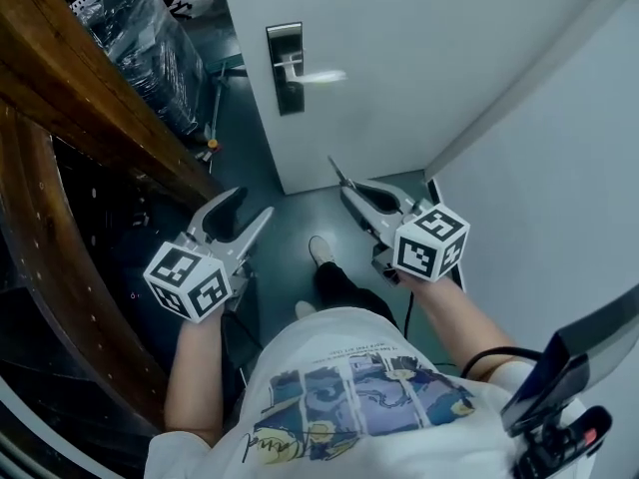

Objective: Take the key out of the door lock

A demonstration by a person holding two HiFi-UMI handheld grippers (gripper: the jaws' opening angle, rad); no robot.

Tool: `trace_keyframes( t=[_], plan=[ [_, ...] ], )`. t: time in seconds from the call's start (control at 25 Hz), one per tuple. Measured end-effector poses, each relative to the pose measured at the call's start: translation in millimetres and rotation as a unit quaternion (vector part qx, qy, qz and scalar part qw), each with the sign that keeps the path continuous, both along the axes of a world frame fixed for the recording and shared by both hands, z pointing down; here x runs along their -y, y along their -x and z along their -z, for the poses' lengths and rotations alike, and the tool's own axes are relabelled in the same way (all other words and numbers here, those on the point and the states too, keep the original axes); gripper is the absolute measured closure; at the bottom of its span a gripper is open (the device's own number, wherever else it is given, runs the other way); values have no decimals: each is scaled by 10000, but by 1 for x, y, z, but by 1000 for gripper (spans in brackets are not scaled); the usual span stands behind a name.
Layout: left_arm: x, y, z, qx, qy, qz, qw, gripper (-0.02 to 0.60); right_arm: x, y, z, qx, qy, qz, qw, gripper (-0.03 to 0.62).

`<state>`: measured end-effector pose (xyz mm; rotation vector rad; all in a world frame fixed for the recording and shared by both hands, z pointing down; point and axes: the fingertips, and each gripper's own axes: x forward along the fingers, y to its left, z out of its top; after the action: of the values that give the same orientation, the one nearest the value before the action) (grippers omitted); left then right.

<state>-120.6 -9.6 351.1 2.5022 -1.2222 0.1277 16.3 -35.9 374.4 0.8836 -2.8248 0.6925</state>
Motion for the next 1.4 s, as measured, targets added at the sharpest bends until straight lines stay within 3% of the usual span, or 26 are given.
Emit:
trace_keyframes(
  t=[0.52,1.4],
  plan=[
    [-52,-56,-15,19,208,-526,9984,343,-30,-13,7,-464,-407,80,9981,569],
    [-54,-55,-29,-42,393,-626,9973,344,-37,1,-2,-718,-399,245,9963,569]
  ],
)
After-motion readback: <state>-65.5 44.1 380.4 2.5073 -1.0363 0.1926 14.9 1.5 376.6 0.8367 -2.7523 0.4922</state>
